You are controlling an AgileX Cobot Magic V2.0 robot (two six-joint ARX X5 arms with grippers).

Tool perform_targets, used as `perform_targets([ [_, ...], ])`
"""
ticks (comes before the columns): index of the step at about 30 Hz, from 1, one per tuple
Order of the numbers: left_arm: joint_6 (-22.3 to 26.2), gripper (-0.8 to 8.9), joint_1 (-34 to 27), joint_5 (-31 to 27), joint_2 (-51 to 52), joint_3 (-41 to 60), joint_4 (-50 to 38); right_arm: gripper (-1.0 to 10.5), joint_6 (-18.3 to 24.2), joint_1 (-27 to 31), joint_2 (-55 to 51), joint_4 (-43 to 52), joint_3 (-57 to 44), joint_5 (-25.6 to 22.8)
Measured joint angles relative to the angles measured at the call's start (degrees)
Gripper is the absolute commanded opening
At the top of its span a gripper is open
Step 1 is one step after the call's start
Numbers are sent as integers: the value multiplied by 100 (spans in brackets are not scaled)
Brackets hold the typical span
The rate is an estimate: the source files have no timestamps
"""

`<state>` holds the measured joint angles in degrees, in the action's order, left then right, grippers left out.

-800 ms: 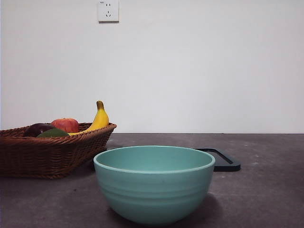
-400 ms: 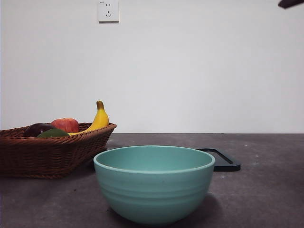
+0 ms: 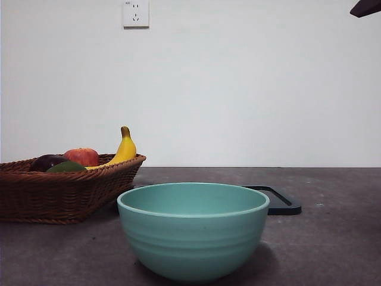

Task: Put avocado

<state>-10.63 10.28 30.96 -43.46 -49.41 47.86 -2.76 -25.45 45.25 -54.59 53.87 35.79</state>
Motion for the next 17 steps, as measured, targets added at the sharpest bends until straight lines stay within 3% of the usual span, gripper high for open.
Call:
perform_targets([
  [11, 181, 432, 498, -1757, -1891, -793, -393, 413, 0, 0, 0, 0, 0, 0],
  [17, 284, 432, 719, -2271, -2944, -1156, -409, 413, 0, 0, 0, 0, 0, 0],
])
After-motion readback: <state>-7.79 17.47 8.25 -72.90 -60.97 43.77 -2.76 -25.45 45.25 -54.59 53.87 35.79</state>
